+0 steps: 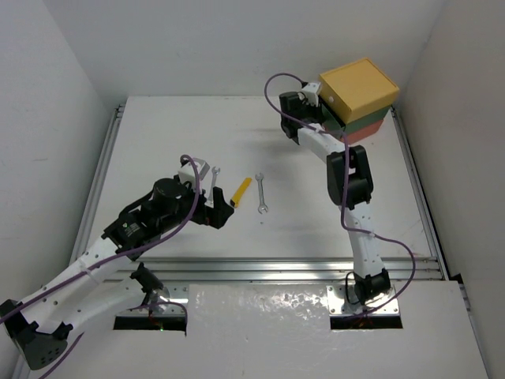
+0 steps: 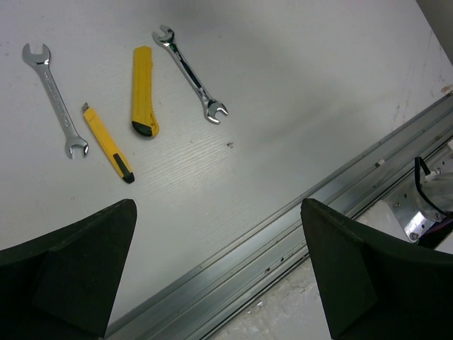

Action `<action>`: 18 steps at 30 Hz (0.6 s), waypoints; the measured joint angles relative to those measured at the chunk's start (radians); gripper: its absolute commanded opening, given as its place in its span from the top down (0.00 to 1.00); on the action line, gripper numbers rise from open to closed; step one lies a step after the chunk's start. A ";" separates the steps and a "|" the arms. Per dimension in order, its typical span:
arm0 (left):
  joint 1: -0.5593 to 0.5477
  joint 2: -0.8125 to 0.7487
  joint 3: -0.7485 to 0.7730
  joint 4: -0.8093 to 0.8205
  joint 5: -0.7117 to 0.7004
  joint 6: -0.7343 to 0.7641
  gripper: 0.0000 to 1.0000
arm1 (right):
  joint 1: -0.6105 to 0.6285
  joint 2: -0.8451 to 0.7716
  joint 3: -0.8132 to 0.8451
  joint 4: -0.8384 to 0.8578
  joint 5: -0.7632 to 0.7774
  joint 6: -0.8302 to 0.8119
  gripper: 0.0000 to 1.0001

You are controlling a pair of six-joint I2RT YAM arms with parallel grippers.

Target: Sort the tools into containers

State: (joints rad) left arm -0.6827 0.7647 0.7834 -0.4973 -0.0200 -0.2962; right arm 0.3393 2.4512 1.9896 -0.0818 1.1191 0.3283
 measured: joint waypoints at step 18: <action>-0.013 -0.006 0.000 0.000 -0.001 0.000 0.00 | 0.091 -0.092 -0.159 -0.001 -0.039 0.120 0.40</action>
State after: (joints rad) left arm -0.6956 0.7582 0.7834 -0.4973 -0.0212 -0.2966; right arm 0.4305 2.3596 1.8309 -0.0830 1.0798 0.4480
